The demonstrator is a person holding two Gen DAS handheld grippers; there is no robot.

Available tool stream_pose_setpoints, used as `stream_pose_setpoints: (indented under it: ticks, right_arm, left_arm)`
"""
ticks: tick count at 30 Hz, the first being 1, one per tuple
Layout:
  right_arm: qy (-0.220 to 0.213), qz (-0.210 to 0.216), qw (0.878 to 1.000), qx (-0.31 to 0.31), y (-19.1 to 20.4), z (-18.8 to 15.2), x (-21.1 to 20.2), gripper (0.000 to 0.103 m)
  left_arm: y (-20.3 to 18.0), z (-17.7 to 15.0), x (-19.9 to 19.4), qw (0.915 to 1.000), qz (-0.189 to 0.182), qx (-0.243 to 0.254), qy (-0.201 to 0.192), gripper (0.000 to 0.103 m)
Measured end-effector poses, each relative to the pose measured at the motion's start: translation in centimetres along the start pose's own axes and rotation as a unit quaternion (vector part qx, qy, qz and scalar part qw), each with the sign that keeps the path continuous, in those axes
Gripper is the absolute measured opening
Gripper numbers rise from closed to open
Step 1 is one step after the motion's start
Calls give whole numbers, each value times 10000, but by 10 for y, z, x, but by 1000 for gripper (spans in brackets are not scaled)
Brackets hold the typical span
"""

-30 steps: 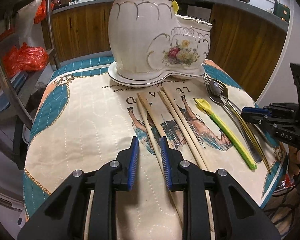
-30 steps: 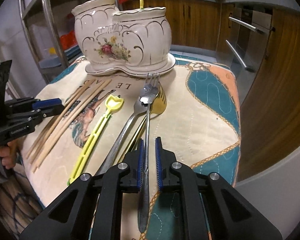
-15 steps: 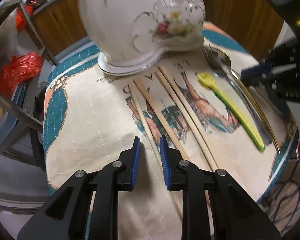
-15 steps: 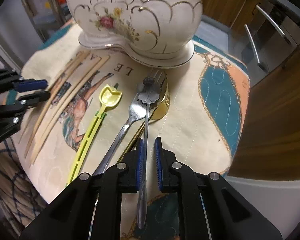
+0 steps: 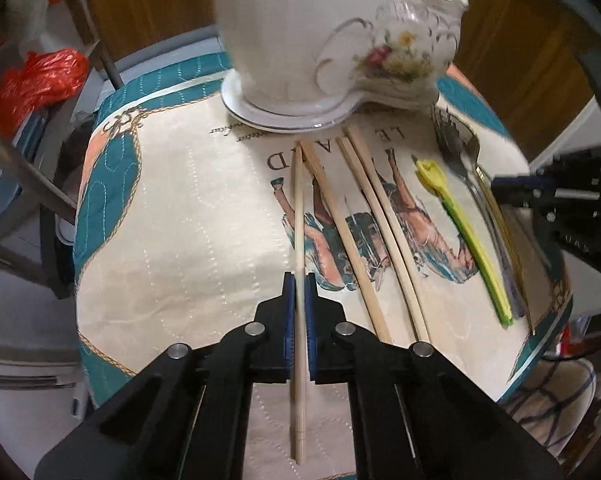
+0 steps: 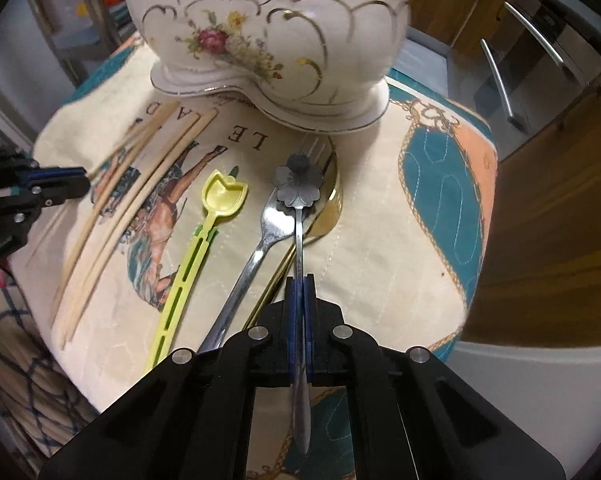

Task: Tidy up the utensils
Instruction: 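Grasp the silver flower-handled spoon with the right tool while the left tool grasps a chopstick, then lower the spoon into the holder with the right tool while the left tool drops the chopstick in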

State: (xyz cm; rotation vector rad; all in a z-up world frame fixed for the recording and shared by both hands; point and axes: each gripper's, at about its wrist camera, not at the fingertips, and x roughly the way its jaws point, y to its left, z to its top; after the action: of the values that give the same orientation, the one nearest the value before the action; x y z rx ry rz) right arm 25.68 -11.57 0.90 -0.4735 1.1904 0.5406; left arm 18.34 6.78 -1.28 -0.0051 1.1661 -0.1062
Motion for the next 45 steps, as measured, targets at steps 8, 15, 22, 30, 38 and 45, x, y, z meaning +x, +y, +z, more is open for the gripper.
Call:
stream_pose_setpoints:
  ticks: [8, 15, 22, 30, 38, 45]
  right_arm:
    - [-620, 609, 9956, 349, -11, -16, -20, 4]
    - [-1339, 1674, 9728, 883, -32, -34, -30, 4]
    - [-2077, 3428, 9010, 1661, -51, -54, -25, 4]
    - [-2899, 3091, 8904, 1661, -58, -46, -47, 4]
    - [-3763, 2656, 8702, 1748, -71, -19, -72, 4]
    - [-4570, 2105, 8473, 1701, -70, 11, -93, 4]
  left_arm:
    - [15, -21, -17, 9958, -300, -430, -754, 4]
    - [11, -35, -49, 9814, -473, -727, -1711, 4]
    - [16, -40, -64, 9565, -1169, -1133, -2420, 4]
    - [23, -25, -75, 9275, -1404, -1297, -3212, 4]
    - [24, 4, -110, 8854, -1486, -1204, -4237, 4]
    - [25, 45, -131, 8534, -1532, -1129, -4853, 4]
